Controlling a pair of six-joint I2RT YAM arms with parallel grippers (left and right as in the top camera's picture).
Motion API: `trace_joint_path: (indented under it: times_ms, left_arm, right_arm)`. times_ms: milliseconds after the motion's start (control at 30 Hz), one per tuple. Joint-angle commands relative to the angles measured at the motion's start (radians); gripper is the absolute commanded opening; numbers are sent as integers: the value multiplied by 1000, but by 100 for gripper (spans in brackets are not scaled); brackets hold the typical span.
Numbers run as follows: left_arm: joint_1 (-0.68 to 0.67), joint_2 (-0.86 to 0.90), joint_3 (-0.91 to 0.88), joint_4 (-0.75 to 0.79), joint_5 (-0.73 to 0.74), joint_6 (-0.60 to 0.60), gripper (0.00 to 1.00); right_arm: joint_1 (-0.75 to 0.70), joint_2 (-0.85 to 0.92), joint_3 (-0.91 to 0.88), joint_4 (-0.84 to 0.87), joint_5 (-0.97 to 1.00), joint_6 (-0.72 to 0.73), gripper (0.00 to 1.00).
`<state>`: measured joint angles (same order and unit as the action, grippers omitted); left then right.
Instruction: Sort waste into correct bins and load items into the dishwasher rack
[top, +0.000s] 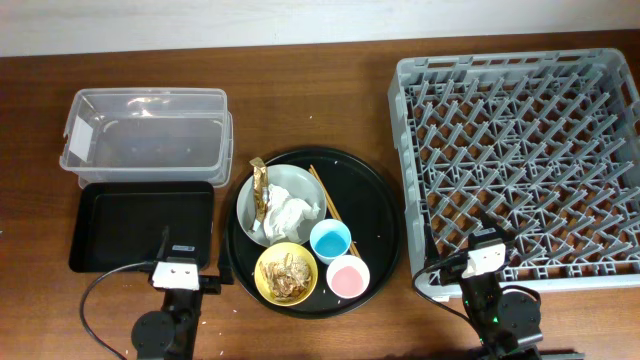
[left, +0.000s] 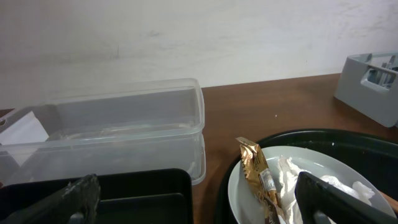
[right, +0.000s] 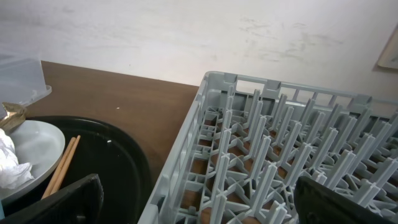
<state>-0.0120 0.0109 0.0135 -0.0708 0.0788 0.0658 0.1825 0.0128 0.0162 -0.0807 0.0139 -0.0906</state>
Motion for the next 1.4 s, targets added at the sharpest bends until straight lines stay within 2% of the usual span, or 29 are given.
trace_joint_path:
  times_ms: [0, 1100, 1167, 1267, 1367]
  left_arm:
    - [-36, -4, -4, -2, 4, -5, 99]
    - [-36, -4, -4, -1, 4, -5, 99]
    - [-36, -4, -4, 9, 10, -6, 99]
    - [-36, -4, -1, 61, 124, -6, 99]
    - [-35, 11, 105, 61, 163, -6, 99]
  right_arm:
    - [-6, -6, -11, 2, -6, -6, 98]
    - [-6, -6, -11, 2, -7, -6, 98]
    - [-6, -6, -8, 4, -50, -5, 99]
    - [-6, -5, 82, -6, -146, 182, 98]
    - [-6, 26, 276, -162, -142, 204, 98]
